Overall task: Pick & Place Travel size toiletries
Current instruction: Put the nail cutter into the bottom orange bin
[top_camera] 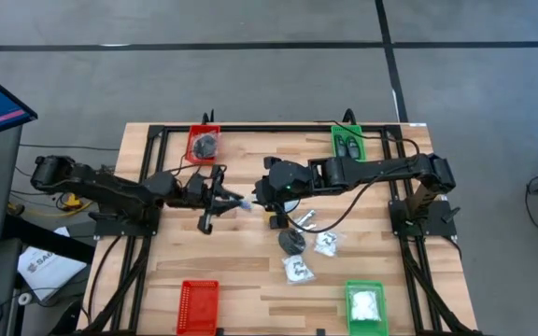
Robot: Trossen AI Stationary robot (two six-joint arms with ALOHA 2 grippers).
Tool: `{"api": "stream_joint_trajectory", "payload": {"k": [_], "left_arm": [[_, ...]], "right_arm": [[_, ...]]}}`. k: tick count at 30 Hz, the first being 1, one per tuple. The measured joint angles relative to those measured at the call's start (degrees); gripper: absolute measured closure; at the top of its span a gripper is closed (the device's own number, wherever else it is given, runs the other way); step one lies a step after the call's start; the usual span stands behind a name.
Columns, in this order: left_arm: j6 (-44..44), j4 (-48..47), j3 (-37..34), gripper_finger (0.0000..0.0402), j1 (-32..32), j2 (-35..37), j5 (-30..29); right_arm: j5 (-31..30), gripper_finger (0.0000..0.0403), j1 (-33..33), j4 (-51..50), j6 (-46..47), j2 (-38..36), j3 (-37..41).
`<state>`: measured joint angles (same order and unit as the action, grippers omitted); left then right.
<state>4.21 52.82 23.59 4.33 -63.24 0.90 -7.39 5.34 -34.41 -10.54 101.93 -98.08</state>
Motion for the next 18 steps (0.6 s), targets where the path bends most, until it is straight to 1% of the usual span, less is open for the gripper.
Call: {"api": "stream_joint_trajectory", "payload": {"k": [5,11,18], "left_arm": [[2.85,-12.98,0.0,0.0359,4.45,6.55,-0.06],[8.98,-30.16,0.02,0.0359,9.8,12.17,-2.12],[15.97,-41.4,0.02,0.0359,15.23,14.49,-3.2]], "right_arm": [[-0.06,0.0301,-0.02,-1.52,2.58,0.0,0.0],[-0.12,0.0301,0.53,-2.13,4.08,0.0,0.0],[-0.08,0.03,1.66,-2.8,5.07,0.0,0.0]]}}
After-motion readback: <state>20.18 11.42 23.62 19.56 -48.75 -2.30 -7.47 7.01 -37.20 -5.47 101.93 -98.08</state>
